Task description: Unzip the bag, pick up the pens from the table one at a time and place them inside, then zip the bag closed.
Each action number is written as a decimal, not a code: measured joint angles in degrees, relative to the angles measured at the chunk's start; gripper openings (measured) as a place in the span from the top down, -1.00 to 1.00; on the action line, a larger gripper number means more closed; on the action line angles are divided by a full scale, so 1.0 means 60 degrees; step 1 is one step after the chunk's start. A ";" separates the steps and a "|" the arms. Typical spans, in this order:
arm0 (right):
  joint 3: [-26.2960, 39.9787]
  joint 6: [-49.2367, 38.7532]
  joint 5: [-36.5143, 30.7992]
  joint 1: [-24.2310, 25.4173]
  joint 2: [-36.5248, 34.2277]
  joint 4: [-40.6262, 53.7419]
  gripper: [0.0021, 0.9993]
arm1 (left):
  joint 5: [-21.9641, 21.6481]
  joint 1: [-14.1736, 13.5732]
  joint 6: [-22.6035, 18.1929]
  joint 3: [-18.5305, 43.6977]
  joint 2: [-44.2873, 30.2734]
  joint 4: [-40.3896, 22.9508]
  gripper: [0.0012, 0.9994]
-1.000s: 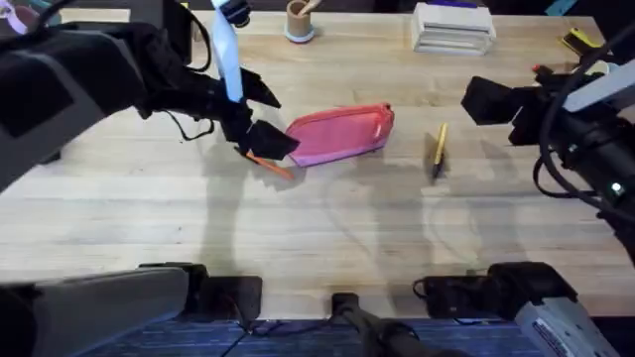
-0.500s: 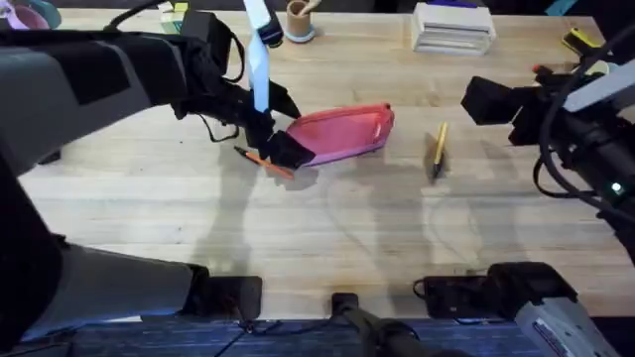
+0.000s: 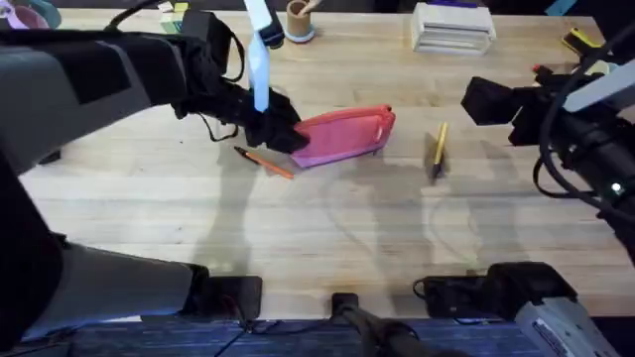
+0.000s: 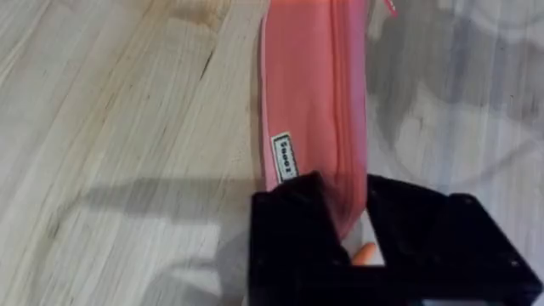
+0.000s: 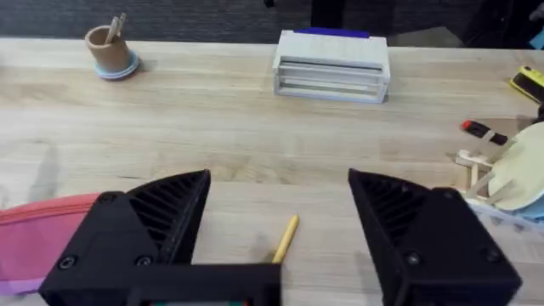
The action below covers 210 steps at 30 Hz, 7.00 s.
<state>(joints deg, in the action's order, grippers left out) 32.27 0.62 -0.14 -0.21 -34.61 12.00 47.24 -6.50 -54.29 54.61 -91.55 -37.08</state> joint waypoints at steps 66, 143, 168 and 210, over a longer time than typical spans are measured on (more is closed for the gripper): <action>0.0015 0.1395 0.4608 0.0000 -0.1481 0.1611 -1.00 | -0.0120 0.0000 -0.0031 0.0000 -0.0001 0.0076 0.91; 0.0055 0.3687 0.3843 -0.1982 -0.6295 -0.2697 0.92 | -0.0134 0.0000 -0.0031 0.0000 0.0000 0.0076 0.92; 0.0064 0.3684 0.3843 -0.2000 -0.5516 -0.2228 0.94 | -0.0150 0.0007 -0.0031 0.0000 0.0000 0.0069 0.92; 0.0707 0.3679 0.1727 -0.4998 -0.6113 -0.2289 0.94 | -0.0994 0.0255 -0.0032 0.0000 0.0000 0.0007 0.92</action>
<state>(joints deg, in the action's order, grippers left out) 36.51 22.70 10.22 -30.20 -71.29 -1.74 41.28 -4.97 -54.48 54.61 -91.55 -37.04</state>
